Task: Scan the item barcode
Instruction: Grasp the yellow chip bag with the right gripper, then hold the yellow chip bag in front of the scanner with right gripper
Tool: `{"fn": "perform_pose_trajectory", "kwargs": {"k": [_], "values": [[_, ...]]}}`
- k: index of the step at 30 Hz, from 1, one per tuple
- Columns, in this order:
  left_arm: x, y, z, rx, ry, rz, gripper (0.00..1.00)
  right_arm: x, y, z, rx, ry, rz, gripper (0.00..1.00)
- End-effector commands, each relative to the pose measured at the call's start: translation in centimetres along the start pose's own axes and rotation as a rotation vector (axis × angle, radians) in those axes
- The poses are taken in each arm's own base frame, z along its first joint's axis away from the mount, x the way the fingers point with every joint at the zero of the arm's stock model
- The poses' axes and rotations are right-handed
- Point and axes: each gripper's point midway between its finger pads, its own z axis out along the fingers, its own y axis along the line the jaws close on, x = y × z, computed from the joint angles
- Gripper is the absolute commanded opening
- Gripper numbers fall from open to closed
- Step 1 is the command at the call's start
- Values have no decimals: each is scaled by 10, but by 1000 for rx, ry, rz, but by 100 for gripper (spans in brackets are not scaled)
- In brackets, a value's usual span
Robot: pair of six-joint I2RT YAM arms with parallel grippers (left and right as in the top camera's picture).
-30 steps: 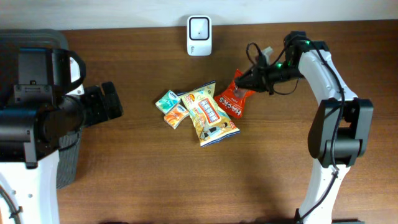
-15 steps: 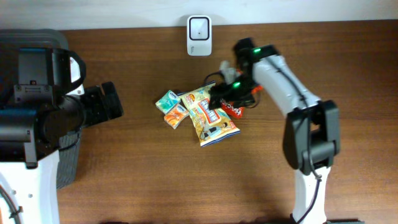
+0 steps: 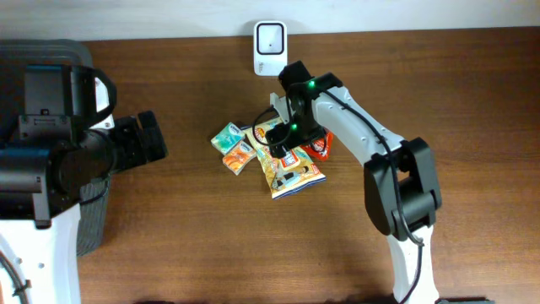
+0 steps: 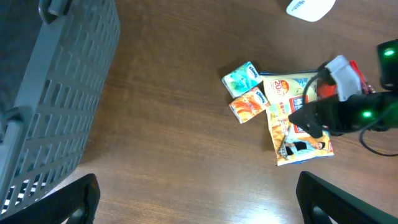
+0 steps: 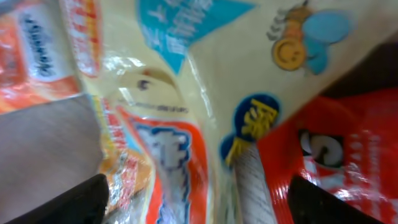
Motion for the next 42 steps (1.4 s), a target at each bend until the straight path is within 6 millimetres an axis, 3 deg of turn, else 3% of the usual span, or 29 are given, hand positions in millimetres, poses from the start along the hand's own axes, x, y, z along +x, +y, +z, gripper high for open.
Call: {"fn": "perform_pose_trajectory", "kwargs": {"k": [1,4,7,8,13,15,17,21,24,28,35,42], "values": [[-1,0,-2,3,-5,-4,99,0,-3,10,4,16,17,77],[-1,0,-2,3,-5,-3,99,0,-4,14,4,19,18,62],[-1,0,-2,3,-5,-3,99,-5,-5,14,8,-1,81,13],[-1,0,-2,3,-5,-3,99,-6,-5,14,4,-6,122,4],[-1,0,-2,3,-5,-3,99,-12,7,2,-98,-13,237,4],[-1,0,-2,3,-5,-3,99,-19,5,-15,-155,-24,351,4],[-1,0,-2,3,-5,-4,99,-32,10,-45,-306,-50,461,4],[-1,0,-2,3,-5,-3,99,-54,23,-127,-773,-73,627,4],[-1,0,-2,3,-5,-3,99,-58,11,-182,-1097,1,813,4],[-1,0,-2,3,-5,-3,99,-51,19,-214,-1303,157,923,4],[-1,0,-2,3,-5,-3,99,-46,29,-217,-1333,237,974,4],[-1,0,-2,3,-5,-3,99,-46,44,-215,-1327,218,897,4]]}}
